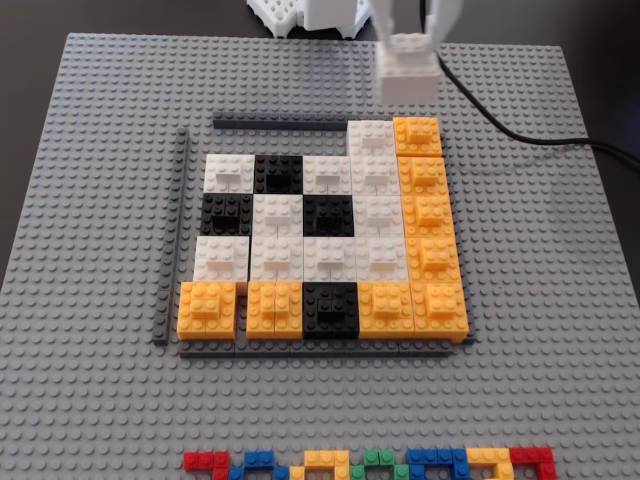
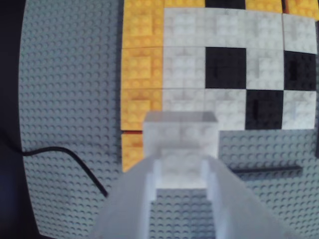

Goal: Grab the cube and place it into the grid

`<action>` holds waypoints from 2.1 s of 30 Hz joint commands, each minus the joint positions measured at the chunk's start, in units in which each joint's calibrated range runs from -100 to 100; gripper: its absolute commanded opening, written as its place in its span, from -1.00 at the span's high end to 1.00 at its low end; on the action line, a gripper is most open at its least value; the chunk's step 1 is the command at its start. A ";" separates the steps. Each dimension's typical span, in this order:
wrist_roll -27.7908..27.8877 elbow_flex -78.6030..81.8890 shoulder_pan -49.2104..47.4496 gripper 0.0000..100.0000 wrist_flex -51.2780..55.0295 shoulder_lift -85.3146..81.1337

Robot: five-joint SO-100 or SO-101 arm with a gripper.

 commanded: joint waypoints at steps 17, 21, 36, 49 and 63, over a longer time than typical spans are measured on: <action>6.25 23.10 13.61 0.86 -4.62 -15.00; 6.54 26.27 14.35 0.86 -6.03 -16.03; 6.25 34.79 13.91 0.86 -8.92 -17.23; 4.93 39.95 12.22 0.86 -11.26 -16.46; 3.96 41.67 9.27 0.86 -13.21 -14.91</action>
